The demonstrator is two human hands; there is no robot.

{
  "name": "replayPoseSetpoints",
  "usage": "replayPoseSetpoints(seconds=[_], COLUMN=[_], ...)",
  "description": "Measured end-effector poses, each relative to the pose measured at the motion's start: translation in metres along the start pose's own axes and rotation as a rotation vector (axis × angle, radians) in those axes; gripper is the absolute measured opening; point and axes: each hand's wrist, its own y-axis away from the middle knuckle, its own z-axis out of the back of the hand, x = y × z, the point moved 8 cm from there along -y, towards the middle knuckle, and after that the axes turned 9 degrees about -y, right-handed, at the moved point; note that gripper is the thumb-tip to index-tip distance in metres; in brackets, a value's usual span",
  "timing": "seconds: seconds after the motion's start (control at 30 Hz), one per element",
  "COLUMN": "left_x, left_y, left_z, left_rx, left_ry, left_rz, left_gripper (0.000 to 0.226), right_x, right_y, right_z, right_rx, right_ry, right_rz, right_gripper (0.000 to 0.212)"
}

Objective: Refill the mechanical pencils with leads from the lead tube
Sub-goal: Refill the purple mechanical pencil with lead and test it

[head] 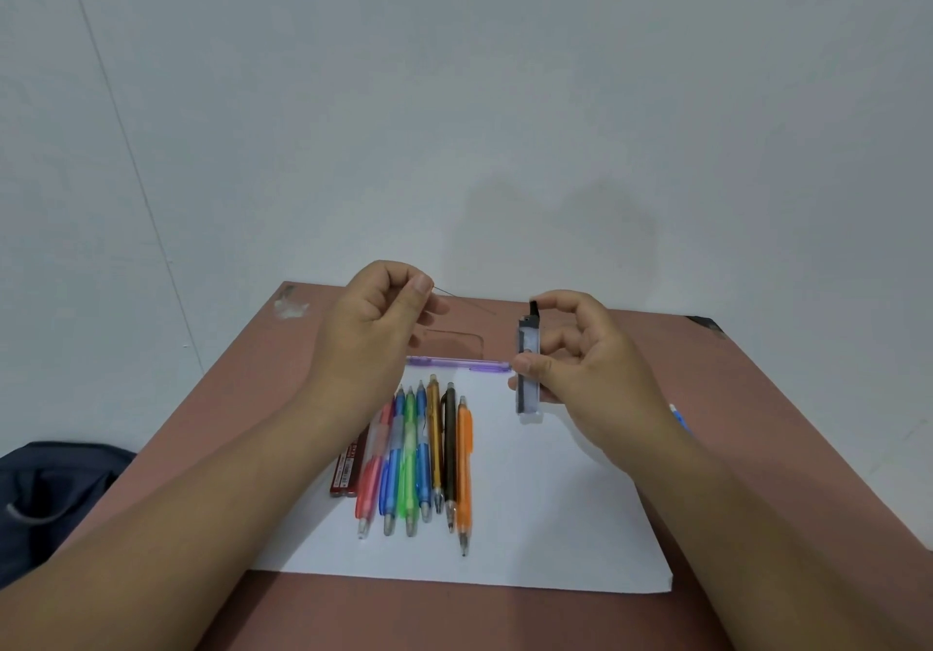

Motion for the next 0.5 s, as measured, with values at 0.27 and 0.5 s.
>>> replayPoseSetpoints(seconds=[0.27,0.5], left_x=[0.002,0.003], left_y=[-0.001,-0.003], left_z=[0.001,0.001], left_rx=[-0.021,-0.031], left_ry=[-0.004,-0.01], left_rz=[-0.004,-0.005], left_gripper=[0.012,0.011], right_x=[0.001,0.0], right_y=[0.002,0.004], right_z=[-0.005,-0.014], right_rx=[0.043,0.094], right_ry=[0.077,0.15], right_rz=[0.0,0.008], right_gripper=[0.049,0.05])
